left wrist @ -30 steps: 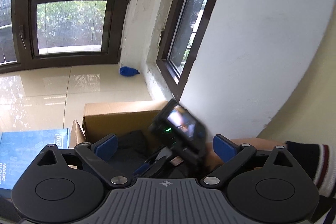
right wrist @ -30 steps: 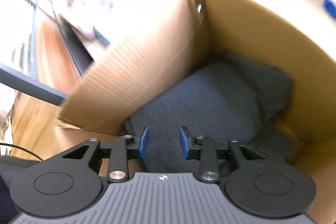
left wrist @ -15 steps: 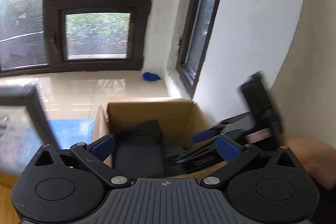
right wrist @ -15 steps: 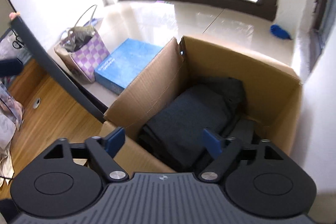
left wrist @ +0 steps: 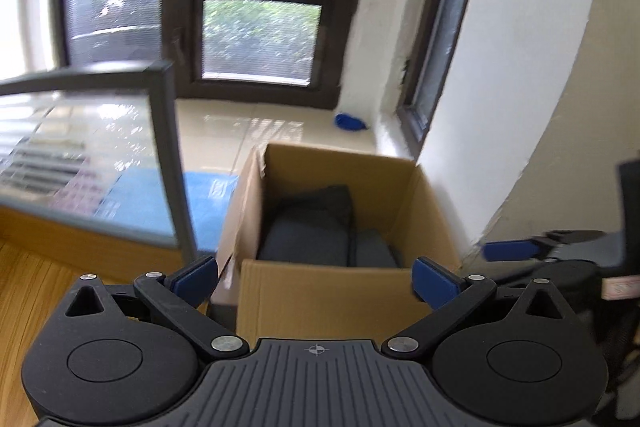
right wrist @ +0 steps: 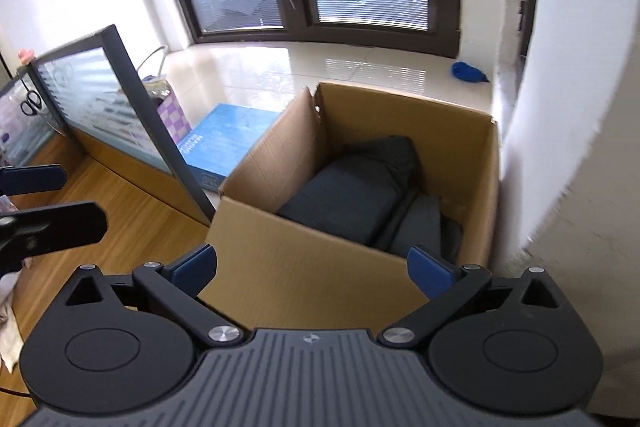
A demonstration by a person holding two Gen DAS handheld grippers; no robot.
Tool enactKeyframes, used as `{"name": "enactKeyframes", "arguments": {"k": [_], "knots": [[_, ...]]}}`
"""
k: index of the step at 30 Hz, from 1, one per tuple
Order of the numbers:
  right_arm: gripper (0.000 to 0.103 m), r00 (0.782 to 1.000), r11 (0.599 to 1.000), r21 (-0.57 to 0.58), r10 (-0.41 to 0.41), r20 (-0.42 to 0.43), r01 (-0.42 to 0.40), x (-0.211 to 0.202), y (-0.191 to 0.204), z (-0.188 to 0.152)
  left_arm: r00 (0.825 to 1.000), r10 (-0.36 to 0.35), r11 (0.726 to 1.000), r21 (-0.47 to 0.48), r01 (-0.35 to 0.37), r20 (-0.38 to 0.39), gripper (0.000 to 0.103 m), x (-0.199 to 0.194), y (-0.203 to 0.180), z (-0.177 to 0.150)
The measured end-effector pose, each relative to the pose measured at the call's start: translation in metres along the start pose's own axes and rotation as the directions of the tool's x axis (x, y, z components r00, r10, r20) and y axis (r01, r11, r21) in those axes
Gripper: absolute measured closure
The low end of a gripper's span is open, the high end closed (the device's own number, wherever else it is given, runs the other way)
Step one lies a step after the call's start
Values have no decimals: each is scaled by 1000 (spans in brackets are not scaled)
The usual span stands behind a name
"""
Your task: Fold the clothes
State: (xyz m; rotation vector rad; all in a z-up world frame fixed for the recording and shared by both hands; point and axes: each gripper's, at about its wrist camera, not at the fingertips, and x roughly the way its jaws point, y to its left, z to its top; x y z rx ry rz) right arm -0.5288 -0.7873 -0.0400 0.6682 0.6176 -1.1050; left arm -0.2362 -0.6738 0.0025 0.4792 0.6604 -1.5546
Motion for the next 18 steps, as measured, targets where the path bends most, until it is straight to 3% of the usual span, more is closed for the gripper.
{"name": "enactKeyframes", "arguments": {"k": [9,18], "knots": [[0,998,998,12,-67,19,67,-21,11,-20,995,62,998,16,-61,-81,0,3,-1,-26],[0,995,995,-2,-97,19,97,-24,39,-28,995,78,996,38,-75,-59,0,-16,8,-43]]}}
